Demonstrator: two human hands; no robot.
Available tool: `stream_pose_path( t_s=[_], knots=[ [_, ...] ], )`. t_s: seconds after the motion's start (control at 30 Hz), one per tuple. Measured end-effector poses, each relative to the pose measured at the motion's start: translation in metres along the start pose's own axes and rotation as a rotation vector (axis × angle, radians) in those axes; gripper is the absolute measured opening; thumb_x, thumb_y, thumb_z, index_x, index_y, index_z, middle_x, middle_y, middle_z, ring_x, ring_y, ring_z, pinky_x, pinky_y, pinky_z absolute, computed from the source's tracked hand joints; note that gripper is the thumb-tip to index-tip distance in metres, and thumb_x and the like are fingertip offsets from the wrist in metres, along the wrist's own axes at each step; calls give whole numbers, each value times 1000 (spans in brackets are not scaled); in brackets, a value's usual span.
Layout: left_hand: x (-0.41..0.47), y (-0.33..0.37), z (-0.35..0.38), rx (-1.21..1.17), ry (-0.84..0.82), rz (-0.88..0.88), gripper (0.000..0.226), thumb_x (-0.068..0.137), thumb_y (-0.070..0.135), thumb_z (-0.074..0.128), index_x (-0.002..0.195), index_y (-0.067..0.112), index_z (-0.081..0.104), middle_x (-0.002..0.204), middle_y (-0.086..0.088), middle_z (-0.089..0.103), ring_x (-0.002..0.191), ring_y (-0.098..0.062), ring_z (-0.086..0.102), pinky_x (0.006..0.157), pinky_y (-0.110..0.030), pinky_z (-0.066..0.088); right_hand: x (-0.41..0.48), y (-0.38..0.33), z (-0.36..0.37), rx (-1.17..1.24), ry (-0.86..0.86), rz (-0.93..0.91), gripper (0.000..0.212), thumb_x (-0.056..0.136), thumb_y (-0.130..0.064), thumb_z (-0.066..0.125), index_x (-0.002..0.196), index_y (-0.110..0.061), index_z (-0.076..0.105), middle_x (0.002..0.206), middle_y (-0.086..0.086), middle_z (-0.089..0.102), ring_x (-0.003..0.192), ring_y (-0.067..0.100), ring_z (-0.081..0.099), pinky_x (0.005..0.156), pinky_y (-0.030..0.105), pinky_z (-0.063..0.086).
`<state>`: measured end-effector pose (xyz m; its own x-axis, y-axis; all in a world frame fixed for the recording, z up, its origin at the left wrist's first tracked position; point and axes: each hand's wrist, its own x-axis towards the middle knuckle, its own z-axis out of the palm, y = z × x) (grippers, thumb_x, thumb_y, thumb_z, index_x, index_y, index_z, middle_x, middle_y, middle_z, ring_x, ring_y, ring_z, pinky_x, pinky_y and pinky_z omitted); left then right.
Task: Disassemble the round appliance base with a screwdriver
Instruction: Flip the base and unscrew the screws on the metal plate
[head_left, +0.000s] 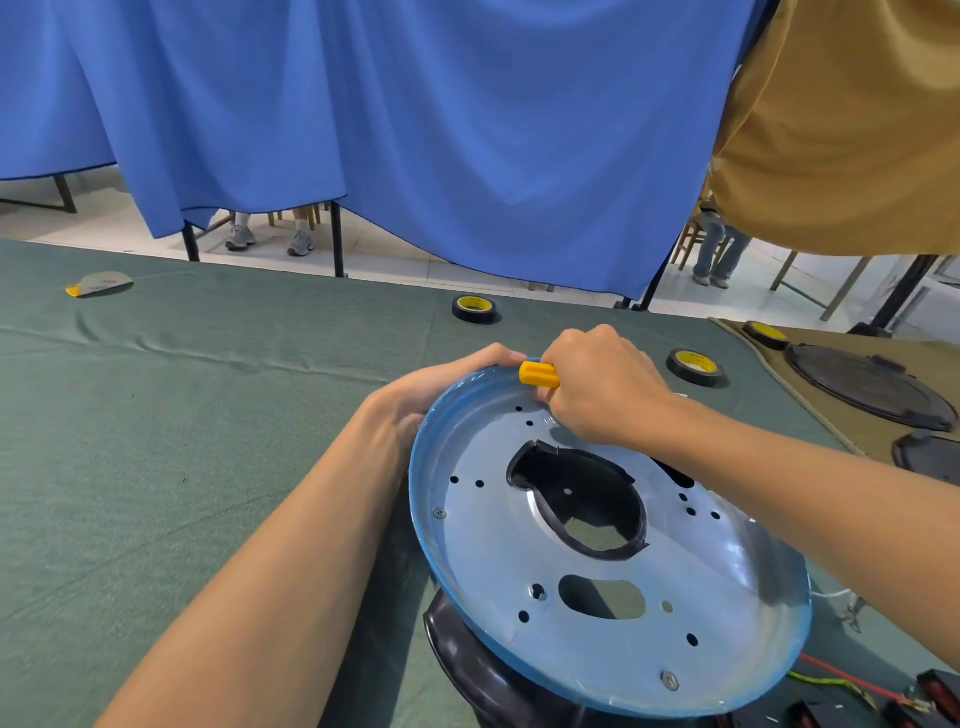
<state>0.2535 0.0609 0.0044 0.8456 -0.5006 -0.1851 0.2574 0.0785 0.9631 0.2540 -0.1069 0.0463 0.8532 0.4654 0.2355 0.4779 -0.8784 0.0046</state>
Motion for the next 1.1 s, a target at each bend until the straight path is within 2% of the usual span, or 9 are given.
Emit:
stream_pose_path(
  t_s=[0.1, 0.2, 0.3, 0.4, 0.5, 0.6, 0.73, 0.9, 1.1],
  knots=[
    [0, -1, 0, -1, -20, 8, 39, 98, 38, 44, 75, 21, 70, 70, 2, 65, 59, -9, 60, 60, -21, 51, 1, -5, -5, 22, -85, -13, 11, 84, -14, 63, 94, -18, 64, 80, 6, 57, 75, 28, 56, 58, 33, 39],
    [-1, -1, -1, -2, -17, 8, 36, 93, 39, 49, 72, 22, 73, 71, 1, 66, 59, -9, 61, 60, -21, 52, 3, 0, -13, 119, -117, 37, 16, 77, -7, 60, 78, -21, 69, 75, 8, 60, 70, 29, 57, 53, 32, 40],
    [0, -2, -4, -14, 1, -21, 36, 94, 42, 52, 77, 21, 75, 75, -1, 68, 62, -11, 63, 61, -23, 53, 1, 3, -13, 155, -78, 86, 21, 81, -26, 68, 63, -20, 60, 64, 4, 56, 67, 26, 55, 52, 31, 39],
    [0, -2, -4, -31, -12, -28, 36, 95, 41, 50, 79, 20, 74, 76, -1, 67, 62, -12, 63, 61, -23, 53, -1, 0, -5, 52, -41, 105, 23, 86, -39, 67, 77, -19, 60, 72, 4, 54, 71, 27, 56, 54, 30, 33],
    [0, -1, -1, -10, 6, 13, 36, 97, 38, 46, 77, 23, 72, 73, 1, 65, 60, -9, 61, 59, -21, 52, 1, -3, -4, 33, -43, 72, 6, 86, -23, 65, 88, -18, 63, 76, 5, 55, 72, 28, 56, 54, 30, 34],
    [-1, 0, 0, 27, 7, 29, 38, 98, 36, 43, 75, 23, 71, 68, 2, 64, 56, -7, 59, 56, -18, 50, 1, -5, -8, 47, -58, 49, 12, 80, -11, 62, 80, -22, 65, 73, 5, 57, 68, 27, 55, 52, 29, 34],
    [-1, 1, 0, 53, 14, 29, 38, 98, 36, 43, 77, 22, 71, 69, 2, 64, 56, -8, 59, 56, -19, 50, 0, -5, -6, 5, 15, 57, 3, 85, -23, 63, 85, -20, 64, 73, 4, 55, 70, 26, 56, 56, 31, 38],
    [0, 0, 0, 35, 66, 7, 29, 95, 37, 48, 82, 18, 66, 72, -2, 63, 59, -10, 58, 58, -20, 51, 0, -7, -4, 20, 7, -14, 7, 86, -12, 62, 84, -17, 57, 66, 0, 46, 59, 19, 44, 50, 25, 25],
    [-2, 2, 2, 81, 47, 5, 44, 98, 42, 44, 71, 27, 75, 75, 1, 69, 62, -8, 63, 63, -20, 53, -4, 1, -5, -71, -22, -130, 7, 88, -17, 63, 94, -16, 66, 90, 6, 62, 79, 27, 57, 60, 31, 38]
  ],
)
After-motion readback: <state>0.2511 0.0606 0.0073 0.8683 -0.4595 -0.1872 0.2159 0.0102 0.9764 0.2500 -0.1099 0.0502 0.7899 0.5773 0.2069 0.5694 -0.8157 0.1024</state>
